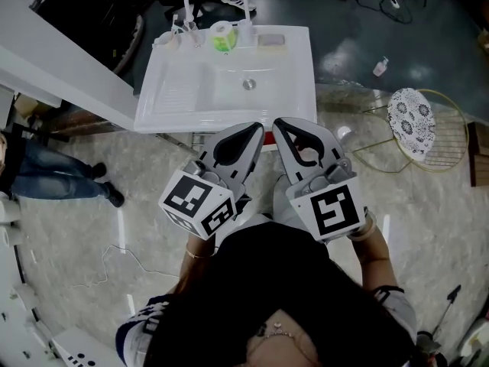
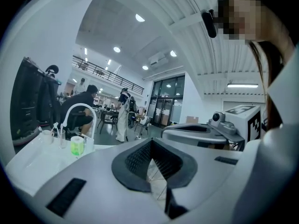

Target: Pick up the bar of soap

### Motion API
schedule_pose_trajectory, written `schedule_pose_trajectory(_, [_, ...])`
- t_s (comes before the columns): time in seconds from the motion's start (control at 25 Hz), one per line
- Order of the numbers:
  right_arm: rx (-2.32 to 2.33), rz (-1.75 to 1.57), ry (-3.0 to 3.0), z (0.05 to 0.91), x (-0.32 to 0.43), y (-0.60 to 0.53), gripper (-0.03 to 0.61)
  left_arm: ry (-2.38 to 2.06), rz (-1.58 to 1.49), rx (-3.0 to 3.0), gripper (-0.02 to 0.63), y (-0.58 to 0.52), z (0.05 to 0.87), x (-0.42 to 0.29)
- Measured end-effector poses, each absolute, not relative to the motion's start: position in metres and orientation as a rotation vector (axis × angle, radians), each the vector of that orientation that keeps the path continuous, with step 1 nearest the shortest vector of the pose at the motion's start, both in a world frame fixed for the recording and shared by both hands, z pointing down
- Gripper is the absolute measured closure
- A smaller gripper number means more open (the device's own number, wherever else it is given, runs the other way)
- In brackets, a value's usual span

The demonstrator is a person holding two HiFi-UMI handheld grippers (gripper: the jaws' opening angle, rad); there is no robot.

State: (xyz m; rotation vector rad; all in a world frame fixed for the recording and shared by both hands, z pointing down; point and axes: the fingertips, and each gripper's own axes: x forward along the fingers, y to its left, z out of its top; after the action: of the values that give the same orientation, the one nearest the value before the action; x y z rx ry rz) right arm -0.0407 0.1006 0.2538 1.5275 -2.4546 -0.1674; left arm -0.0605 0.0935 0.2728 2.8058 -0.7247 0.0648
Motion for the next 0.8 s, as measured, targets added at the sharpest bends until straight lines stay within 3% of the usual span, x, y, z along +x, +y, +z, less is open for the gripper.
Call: schedule_pose_trajectory(0.8, [1.439, -0.211, -2.504, 0.252, 0.054, 0.002, 0.572, -0.86, 0.067, 2.795, 0.607, -0.003, 0.265, 0.028])
